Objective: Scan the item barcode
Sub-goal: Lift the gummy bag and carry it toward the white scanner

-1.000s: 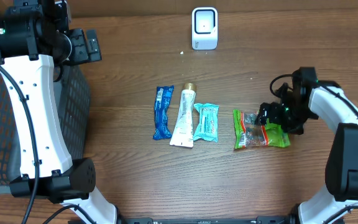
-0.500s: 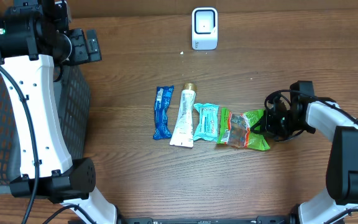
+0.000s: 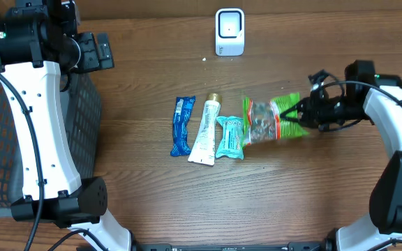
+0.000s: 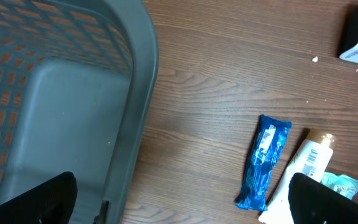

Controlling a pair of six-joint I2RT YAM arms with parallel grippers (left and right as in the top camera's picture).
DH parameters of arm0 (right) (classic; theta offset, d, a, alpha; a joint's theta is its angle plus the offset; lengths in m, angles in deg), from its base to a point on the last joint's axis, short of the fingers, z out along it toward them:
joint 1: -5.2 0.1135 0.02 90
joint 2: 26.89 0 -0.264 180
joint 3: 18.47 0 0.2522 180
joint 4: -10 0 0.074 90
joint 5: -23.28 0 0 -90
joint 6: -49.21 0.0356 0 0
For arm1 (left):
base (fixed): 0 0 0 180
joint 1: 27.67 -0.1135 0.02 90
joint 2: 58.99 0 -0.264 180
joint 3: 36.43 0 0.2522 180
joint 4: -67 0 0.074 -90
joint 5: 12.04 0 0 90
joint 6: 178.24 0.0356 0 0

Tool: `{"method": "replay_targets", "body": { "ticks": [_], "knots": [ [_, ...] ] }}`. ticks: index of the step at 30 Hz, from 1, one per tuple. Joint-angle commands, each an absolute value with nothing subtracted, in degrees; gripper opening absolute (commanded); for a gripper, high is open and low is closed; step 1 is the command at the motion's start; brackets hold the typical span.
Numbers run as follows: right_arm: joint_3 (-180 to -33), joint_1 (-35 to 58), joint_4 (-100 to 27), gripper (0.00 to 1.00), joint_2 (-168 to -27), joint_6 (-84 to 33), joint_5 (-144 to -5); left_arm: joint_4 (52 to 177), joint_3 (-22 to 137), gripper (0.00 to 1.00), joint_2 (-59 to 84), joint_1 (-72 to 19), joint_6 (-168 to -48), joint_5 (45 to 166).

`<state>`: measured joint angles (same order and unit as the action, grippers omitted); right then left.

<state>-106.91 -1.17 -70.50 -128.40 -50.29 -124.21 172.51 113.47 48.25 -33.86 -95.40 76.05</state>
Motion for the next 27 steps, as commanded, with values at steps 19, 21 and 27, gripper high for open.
{"method": "replay_targets", "body": {
  "ticks": [19, 21, 27],
  "knots": [
    [-128.11, -1.15, -59.27, 0.04, -126.43, -27.17, -156.62, 172.42, 114.51, 1.0, 46.53, -33.49, -96.1, 76.5],
    [-128.11, -1.13, -56.73, 0.04, -126.43, -26.79, -155.4, 172.4, 114.51, 1.0, 46.55, -33.49, -96.1, 76.5],
    [-128.11, 3.66, -56.38, 0.04, -126.43, -24.02, -126.24, 172.42, 114.51, 1.0, 46.55, -33.49, -96.1, 76.5]
  ]
}}
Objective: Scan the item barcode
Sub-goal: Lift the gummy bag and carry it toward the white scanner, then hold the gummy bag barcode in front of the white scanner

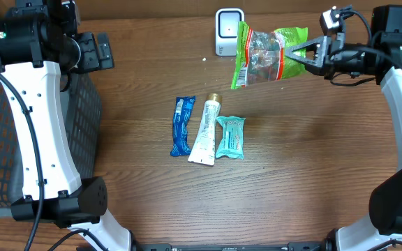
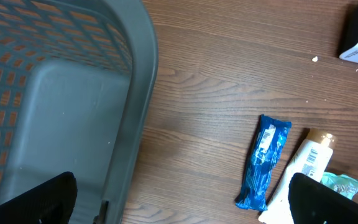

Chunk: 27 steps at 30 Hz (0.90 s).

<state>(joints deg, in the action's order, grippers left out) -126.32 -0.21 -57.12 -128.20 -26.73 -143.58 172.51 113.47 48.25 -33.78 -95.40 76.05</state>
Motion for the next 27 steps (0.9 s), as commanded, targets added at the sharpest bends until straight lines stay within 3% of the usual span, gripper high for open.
{"method": "replay_targets", "body": {
  "ticks": [1, 3, 4, 7, 11, 16, 27],
  "knots": [
    [-128.11, 5.26, -56.03, 0.04, -126.43, -24.0, -120.87, 172.42, 114.51, 1.0, 46.55, -33.49, -96.1, 76.5],
    [-128.11, 8.51, -55.05, 0.04, -126.43, -24.02, -111.07, 172.4, 114.51, 1.0, 46.55, -33.49, -96.1, 76.5],
    [-128.11, 12.36, -53.5, 0.04, -126.43, -24.04, -98.62, 172.4, 114.51, 1.0, 46.55, -33.49, -96.1, 76.5],
    [-128.11, 19.07, -49.69, 0.04, -126.46, -25.66, -78.0, 172.42, 114.51, 0.99, 46.55, -33.49, -96.1, 76.5],
    [-128.09, 29.12, -36.62, 0.04, -128.36, -39.89, -49.63, 172.42, 114.51, 1.0, 46.55, -33.51, -96.1, 76.5],
    [-128.09, 33.69, -21.0, 0.04, -134.74, -68.91, -40.48, 172.42, 114.51, 1.0, 46.55, -33.49, -96.1, 76.5],
    [-128.09, 33.67, 8.95, 0.04, -148.6, -104.69, -38.73, 172.42, 114.51, 1.0, 46.55, -33.49, -96.1, 76.5]
  ]
}}
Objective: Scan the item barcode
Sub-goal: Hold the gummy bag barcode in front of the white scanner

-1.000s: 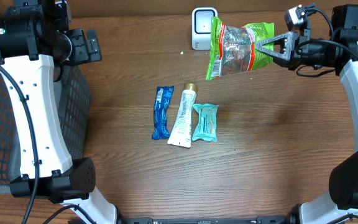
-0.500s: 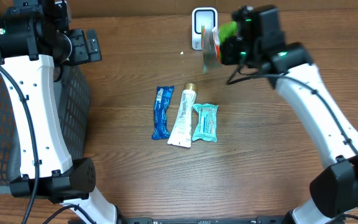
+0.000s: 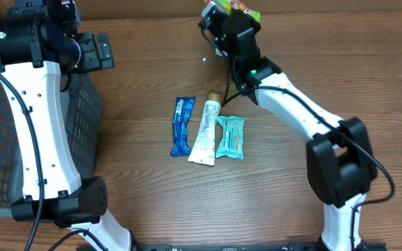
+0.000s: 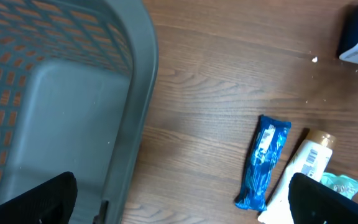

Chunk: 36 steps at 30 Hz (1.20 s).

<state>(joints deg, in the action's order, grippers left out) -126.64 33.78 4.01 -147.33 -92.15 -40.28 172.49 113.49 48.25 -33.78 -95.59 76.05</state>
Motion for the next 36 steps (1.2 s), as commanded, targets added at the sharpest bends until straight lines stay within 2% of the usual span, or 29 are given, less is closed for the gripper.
{"method": "replay_targets", "body": {
  "ticks": [1, 9, 36],
  "knots": [
    [-128.09, 33.63, 11.35, 0.04, -149.47, -106.33, -38.9, 172.4, 114.51, 1.0, 46.55, -33.49, -96.1, 76.5],
    [-128.09, 30.81, 23.57, 0.04, -154.26, -113.65, -45.39, 172.42, 114.51, 1.0, 46.55, -33.49, -96.1, 76.5],
    [-128.09, 28.27, 28.88, 0.04, -154.96, -116.06, -57.92, 172.42, 114.51, 1.0, 46.55, -33.49, -96.1, 76.5]
  ]
}}
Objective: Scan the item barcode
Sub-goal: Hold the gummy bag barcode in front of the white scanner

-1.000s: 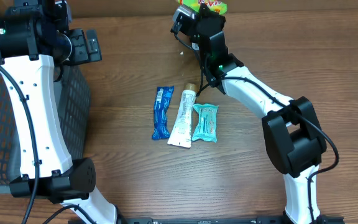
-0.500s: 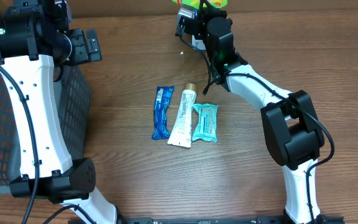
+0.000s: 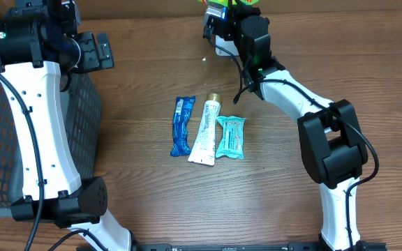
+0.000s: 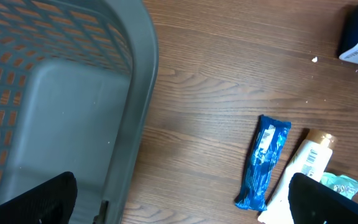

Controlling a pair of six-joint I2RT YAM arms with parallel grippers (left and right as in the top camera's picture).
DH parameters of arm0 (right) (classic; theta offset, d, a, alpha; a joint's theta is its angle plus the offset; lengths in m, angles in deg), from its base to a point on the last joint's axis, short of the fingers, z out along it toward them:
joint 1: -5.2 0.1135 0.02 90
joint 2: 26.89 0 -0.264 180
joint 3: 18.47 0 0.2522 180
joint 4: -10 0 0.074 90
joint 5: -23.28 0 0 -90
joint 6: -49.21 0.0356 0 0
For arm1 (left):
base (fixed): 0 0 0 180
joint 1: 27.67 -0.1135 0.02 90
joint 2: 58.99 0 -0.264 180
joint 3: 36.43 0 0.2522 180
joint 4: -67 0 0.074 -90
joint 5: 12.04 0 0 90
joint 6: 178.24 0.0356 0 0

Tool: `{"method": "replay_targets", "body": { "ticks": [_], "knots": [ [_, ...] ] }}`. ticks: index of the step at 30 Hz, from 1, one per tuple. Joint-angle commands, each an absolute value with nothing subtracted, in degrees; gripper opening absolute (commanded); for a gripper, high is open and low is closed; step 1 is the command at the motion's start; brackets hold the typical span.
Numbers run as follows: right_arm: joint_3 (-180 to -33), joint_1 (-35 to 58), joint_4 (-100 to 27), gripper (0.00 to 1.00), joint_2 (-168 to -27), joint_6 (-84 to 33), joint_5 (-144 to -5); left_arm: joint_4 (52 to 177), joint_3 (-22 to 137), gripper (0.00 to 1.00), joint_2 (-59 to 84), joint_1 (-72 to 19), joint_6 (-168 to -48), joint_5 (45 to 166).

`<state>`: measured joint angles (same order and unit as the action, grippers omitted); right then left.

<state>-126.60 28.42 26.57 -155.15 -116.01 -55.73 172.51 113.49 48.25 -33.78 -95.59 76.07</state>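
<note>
Only a sliver of the green snack bag [image 3: 247, 2] shows at the top edge of the overhead view, held by my right gripper [image 3: 223, 8], which reaches over the white scanner [image 3: 222, 47]. The arm hides most of the scanner. A corner of the scanner shows in the left wrist view. My left gripper [image 4: 182, 200] hangs open over the basket's edge with nothing between its fingers.
A blue bar [image 3: 181, 126], a white tube [image 3: 205, 130] and a teal packet [image 3: 229, 137] lie side by side mid-table. The grey mesh basket stands at the left, and its rim [image 4: 137, 93] runs down the left wrist view.
My right arm has shifted slightly at the top of the table, still over the scanner with the bag at the frame's edge. The left arm and the three items have not moved.
My right gripper first held the green bag low on the table beside the teal packet. Then it held the bag up at the back right, next to the scanner. After that the arm reached over the scanner, where it still stands. The left arm stayed still throughout.
</note>
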Motion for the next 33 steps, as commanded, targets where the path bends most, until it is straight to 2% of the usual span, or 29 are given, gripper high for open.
{"method": "replay_targets", "body": {
  "ticks": [1, 18, 20, 22, 23, 27, 33],
  "knots": [
    [-128.09, 28.25, 29.28, 0.04, -154.96, -116.06, -58.6, 172.42, 114.51, 1.0, 46.55, -33.49, -96.1, 76.5],
    [-128.09, 29.58, 29.06, 0.04, -151.44, -113.22, -60.39, 172.44, 114.51, 1.0, 46.55, -33.49, -96.1, 76.5],
    [-128.09, 30.15, 26.87, 0.04, -149.58, -109.44, -60.37, 172.42, 114.51, 1.0, 46.55, -33.49, -96.1, 76.5],
    [-128.09, 31.48, 17.52, 0.04, -146.19, -106.31, -60.43, 172.4, 114.51, 1.0, 46.55, -33.49, -96.1, 76.5],
    [-128.09, 32.71, 10.83, 0.04, -143.94, -103.8, -60.45, 172.42, 114.51, 0.99, 46.55, -33.49, -96.1, 76.5],
    [-128.09, 36.05, -0.65, 0.04, -138.35, -87.86, -62.7, 172.42, 114.51, 1.0, 46.55, -33.49, -96.1, 76.5],
    [-128.11, 39.37, -17.59, 0.04, -129.1, -43.23, -68.37, 172.42, 114.51, 1.0, 46.55, -33.49, -96.1, 76.5]
  ]
}}
